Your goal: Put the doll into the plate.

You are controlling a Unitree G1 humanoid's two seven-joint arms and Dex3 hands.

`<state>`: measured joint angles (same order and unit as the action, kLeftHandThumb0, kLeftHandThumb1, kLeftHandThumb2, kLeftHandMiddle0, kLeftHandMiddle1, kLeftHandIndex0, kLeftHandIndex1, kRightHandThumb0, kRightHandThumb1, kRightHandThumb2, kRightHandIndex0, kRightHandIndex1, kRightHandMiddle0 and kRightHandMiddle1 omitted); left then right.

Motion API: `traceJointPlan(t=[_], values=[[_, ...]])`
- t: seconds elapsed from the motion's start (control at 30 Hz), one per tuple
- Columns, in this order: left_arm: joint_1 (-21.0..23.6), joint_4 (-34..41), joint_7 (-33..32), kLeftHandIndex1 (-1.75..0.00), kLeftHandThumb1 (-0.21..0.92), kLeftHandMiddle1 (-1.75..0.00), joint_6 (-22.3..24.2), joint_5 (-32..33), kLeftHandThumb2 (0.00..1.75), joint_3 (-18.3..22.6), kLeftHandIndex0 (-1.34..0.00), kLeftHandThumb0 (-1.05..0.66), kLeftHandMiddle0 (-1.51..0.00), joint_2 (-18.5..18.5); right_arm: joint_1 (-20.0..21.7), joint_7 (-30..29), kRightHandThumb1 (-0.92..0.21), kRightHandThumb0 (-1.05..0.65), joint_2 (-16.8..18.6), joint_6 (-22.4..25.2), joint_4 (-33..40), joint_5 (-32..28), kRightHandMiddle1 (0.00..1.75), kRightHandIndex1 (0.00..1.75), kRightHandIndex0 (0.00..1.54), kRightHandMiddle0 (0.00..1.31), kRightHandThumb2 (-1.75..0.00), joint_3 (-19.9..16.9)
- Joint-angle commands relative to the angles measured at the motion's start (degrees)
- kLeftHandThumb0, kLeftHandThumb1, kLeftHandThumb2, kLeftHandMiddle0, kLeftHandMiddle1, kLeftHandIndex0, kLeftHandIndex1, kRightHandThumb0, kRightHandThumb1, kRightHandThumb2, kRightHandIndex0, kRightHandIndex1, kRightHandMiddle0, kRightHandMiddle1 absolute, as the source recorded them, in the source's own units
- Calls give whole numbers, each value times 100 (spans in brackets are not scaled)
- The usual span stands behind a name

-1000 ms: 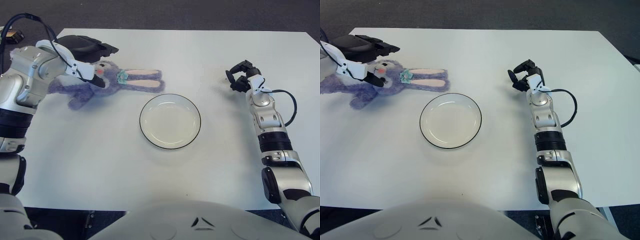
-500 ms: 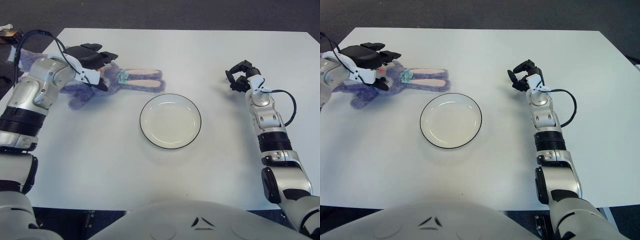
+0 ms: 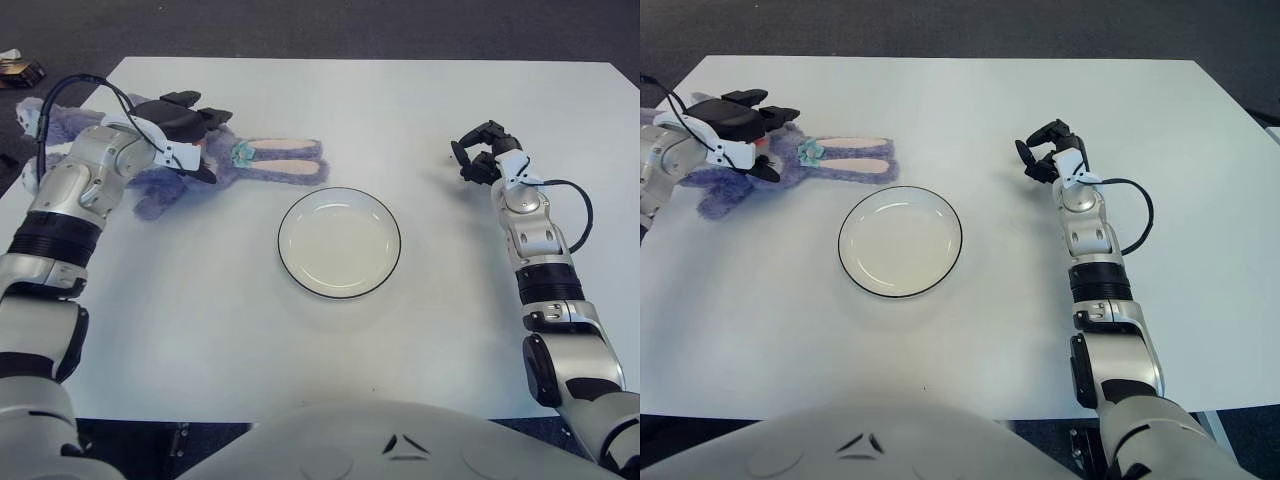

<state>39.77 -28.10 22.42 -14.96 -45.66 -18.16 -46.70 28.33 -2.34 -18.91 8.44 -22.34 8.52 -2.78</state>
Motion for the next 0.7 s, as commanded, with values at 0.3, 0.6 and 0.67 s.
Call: traceJointPlan(t=[0.3,0.6,0.67], values=[[205,-484,-361,0,90,0,244,-483,1,-389,-4,-96,0,104,-39,62,-76,-38,-71,-62,-45,-14,167,175,73,36,-66,-67],[295,-785,-577,0,90,0,270,-579,1,-542,-4,-96,0,163,-56,112,-77,-38,-91,-50,-14,-26,167,175,73,37,-66,-87],[317,-827,-600,0,90,0,269,-576,0,-571,-4,-96,0,168,-58,117,-77,-38,-93,-48,-9,-28,167,175,73,37,-66,-90]])
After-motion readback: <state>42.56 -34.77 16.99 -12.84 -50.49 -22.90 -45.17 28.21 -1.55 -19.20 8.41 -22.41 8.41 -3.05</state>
